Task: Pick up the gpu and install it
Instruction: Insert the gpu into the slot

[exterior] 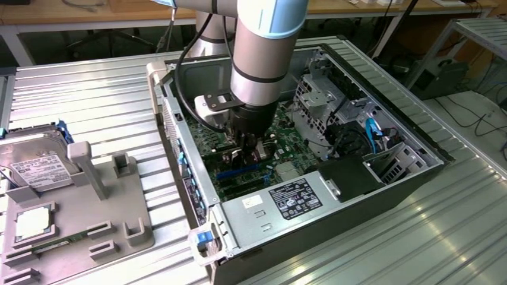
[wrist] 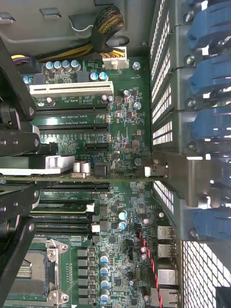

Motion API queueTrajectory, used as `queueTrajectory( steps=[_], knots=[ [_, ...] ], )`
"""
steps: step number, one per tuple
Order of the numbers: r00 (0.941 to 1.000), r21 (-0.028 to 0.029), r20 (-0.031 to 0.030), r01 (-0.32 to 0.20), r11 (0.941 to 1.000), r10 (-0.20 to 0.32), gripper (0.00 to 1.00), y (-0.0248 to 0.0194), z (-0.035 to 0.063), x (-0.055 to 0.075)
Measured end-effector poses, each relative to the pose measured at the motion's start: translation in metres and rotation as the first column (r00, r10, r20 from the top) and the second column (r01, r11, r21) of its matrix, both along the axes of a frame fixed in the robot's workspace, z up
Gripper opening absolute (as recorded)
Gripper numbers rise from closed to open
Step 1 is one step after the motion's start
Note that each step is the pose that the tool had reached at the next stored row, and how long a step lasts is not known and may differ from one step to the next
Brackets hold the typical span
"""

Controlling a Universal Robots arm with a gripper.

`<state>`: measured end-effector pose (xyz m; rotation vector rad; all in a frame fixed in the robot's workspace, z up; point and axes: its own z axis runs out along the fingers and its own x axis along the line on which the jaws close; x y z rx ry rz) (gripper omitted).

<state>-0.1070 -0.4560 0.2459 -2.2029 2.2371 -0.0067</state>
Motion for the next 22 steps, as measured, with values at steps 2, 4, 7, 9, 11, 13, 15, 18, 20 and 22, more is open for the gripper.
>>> queueTrajectory(
  steps=[2, 4, 7, 9, 11, 13, 15, 18, 20, 22],
  knots=[
    [1.0, 0.0001, 0.0001, 0.0, 1.0, 0.0, 0.28, 0.0, -0.0001, 0.0],
    [1.0, 0.0001, 0.0001, 0.0, 1.0, 0.0, 0.28, 0.0, -0.0001, 0.0],
    [1.0, 0.0001, 0.0001, 0.0, 1.0, 0.0, 0.28, 0.0, -0.0001, 0.0],
    [1.0, 0.0002, 0.0001, 0.0, 1.0, 0.0, 0.28, 0.0, -0.0001, 0.0],
    [1.0, 0.0001, 0.0001, 0.0, 1.0, 0.0, 0.28, 0.0, -0.0001, 0.0],
    [1.0, 0.0003, 0.0002, 0.0, 1.0, 0.0, 0.28, 0.0001, -0.0004, 0.0],
    [1.0, 0.0004, 0.0002, 0.0, 1.0, 0.0, 0.28, 0.0001, -0.0024, 0.0],
    [1.0, 0.0, 0.0, 0.0, 1.0, 0.0, 0.28, 0.0, -0.0033, 0.0],
    [1.0, 0.0, 0.0, 0.0, 1.0, 0.0, 0.28, 0.0001, -0.0033, 0.0],
    [1.0, 0.0001, 0.0, 0.0, 1.0, 0.0, 0.28, 0.0001, -0.0034, 0.0]
  ],
)
